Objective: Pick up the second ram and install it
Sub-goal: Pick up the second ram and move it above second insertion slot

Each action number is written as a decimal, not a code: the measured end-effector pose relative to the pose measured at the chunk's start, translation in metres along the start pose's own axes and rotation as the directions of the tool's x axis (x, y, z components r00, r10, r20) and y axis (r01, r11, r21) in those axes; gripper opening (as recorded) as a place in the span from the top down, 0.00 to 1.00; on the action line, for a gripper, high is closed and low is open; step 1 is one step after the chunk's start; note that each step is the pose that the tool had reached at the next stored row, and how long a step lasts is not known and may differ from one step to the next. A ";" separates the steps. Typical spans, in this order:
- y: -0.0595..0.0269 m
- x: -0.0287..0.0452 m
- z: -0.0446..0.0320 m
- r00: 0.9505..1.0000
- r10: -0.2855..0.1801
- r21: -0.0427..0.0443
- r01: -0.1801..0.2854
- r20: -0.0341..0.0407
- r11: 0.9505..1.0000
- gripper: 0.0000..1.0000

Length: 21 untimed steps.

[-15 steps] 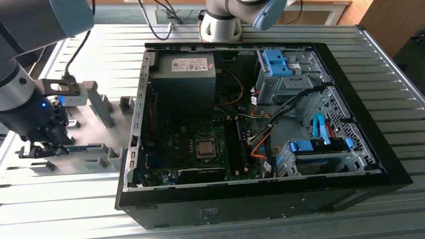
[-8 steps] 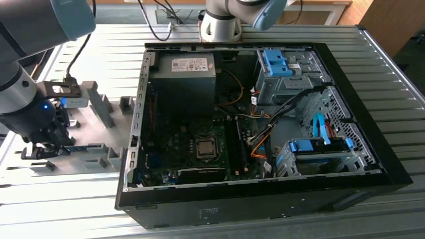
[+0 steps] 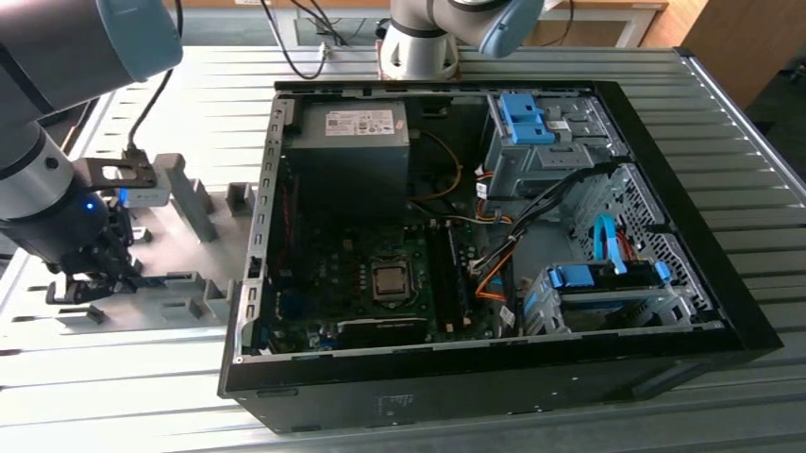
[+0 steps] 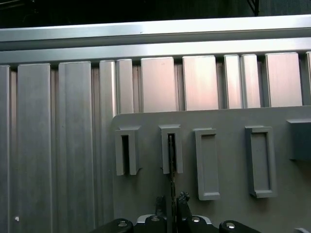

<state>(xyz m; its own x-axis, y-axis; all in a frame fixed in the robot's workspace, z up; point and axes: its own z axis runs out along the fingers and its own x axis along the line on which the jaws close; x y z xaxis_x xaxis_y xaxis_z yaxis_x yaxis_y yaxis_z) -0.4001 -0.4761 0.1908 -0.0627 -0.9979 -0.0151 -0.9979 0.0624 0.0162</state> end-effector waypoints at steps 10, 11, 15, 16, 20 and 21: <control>0.0018 0.0002 0.0008 1.000 0.000 0.003 0.000 0.000 1.000 0.78; 0.0018 0.0002 0.0008 1.000 0.000 0.003 0.000 0.000 1.000 0.78; 0.0018 0.0002 0.0009 1.000 0.000 0.003 0.000 0.000 1.000 0.85; 0.0018 0.0002 0.0010 1.000 -0.001 0.003 0.001 0.000 1.000 0.85; 0.0017 0.0008 0.0012 0.999 -0.035 0.003 0.035 0.000 0.999 0.86; 0.0017 0.0009 0.0012 0.999 -0.045 0.002 0.045 0.000 0.999 0.86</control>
<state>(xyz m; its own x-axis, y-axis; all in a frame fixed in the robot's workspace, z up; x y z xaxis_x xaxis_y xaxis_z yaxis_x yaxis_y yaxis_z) -0.4019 -0.4769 0.1896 -0.0177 -0.9997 -0.0154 -0.9998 0.0175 0.0130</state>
